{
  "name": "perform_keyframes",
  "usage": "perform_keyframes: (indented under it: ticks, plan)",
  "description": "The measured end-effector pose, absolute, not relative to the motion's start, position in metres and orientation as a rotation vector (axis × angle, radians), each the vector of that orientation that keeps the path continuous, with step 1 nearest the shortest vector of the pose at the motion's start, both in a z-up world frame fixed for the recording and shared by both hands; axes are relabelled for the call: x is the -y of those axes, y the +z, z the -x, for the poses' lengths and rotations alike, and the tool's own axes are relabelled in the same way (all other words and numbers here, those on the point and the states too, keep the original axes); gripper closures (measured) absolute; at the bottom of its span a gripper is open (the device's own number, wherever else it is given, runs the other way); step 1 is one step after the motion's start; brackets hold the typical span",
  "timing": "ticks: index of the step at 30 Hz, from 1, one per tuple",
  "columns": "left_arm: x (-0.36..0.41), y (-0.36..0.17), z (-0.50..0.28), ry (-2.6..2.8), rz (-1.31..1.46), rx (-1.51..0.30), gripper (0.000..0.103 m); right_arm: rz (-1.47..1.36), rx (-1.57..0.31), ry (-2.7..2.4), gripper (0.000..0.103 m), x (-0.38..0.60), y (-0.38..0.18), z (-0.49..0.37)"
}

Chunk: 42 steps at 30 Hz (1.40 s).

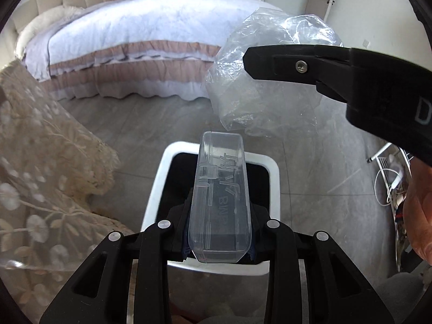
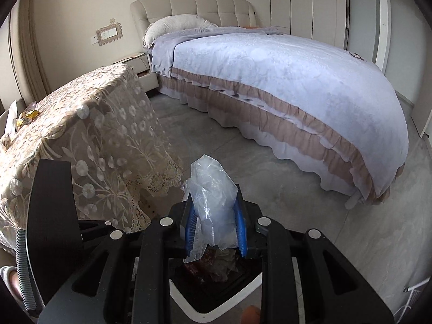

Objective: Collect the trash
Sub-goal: 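Open both tools to drop the box and bag into the bin, then move both open tools back toward the table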

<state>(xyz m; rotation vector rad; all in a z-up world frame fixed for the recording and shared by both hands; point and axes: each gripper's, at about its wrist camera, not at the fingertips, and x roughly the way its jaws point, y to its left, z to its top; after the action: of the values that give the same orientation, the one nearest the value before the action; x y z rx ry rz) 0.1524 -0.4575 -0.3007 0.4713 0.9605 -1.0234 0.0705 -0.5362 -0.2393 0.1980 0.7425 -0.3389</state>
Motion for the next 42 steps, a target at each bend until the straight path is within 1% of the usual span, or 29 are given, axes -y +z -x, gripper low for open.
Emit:
perform_keyframes:
  ticks: [1, 2, 3, 6, 11, 20, 25, 27, 28, 29, 30, 34, 37, 42]
  plan:
    - [0.461, -0.306, -0.156, -1.029, -0.461, -0.981, 0.047, -0.202, -0.750, -0.344, 0.077, 0.540, -0.243, -0.072]
    - [0.464, -0.311, -0.157, -1.036, -0.452, -0.999, 0.007, -0.206, -0.756, -0.347, 0.077, 0.544, -0.246, -0.073]
    - [0.465, -0.315, -0.159, -1.033, -0.445, -1.000, 0.005, -0.212, -0.765, -0.351, 0.077, 0.547, -0.251, -0.075]
    - [0.473, -0.323, -0.156, -1.034, -0.465, -1.024, 0.005, -0.226, -0.793, -0.362, 0.077, 0.557, -0.261, -0.078]
    - [0.469, -0.318, -0.157, -1.007, -0.512, -0.984, 0.005, -0.246, -0.833, -0.353, 0.076, 0.564, -0.276, -0.084]
    - [0.438, -0.305, -0.152, -0.891, -0.669, -0.844, 0.005, -0.271, -0.936, -0.283, 0.076, 0.561, -0.319, -0.109]
    - [0.417, -0.290, -0.155, -0.881, -0.594, -0.857, 0.005, -0.277, -1.020, -0.239, 0.075, 0.555, -0.353, -0.120]
    - [0.412, -0.286, -0.157, -0.883, -0.558, -0.859, 0.005, -0.301, -1.054, -0.214, 0.069, 0.554, -0.367, -0.123]
    - [0.410, -0.284, -0.159, -0.884, -0.544, -0.859, 0.005, -0.311, -1.068, -0.200, 0.048, 0.553, -0.373, -0.124]
    - [0.409, -0.283, -0.160, -0.883, -0.533, -0.860, 0.005, -0.320, -1.090, -0.182, 0.010, 0.552, -0.378, -0.125]
    - [0.409, -0.283, -0.162, -0.880, -0.529, -0.861, 0.005, -0.319, -1.099, -0.185, 0.004, 0.551, -0.380, -0.126]
    - [0.408, -0.277, -0.160, -0.887, -0.522, -0.856, 0.005, -0.208, -1.097, -0.221, 0.005, 0.541, -0.373, -0.124]
    - [0.403, -0.267, -0.158, -0.906, -0.480, -0.843, 0.005, -0.183, -1.066, -0.231, 0.005, 0.538, -0.357, -0.121]
    - [0.391, -0.227, -0.155, -0.932, -0.375, -0.773, 0.005, -0.145, -0.944, -0.248, 0.005, 0.532, -0.306, -0.118]
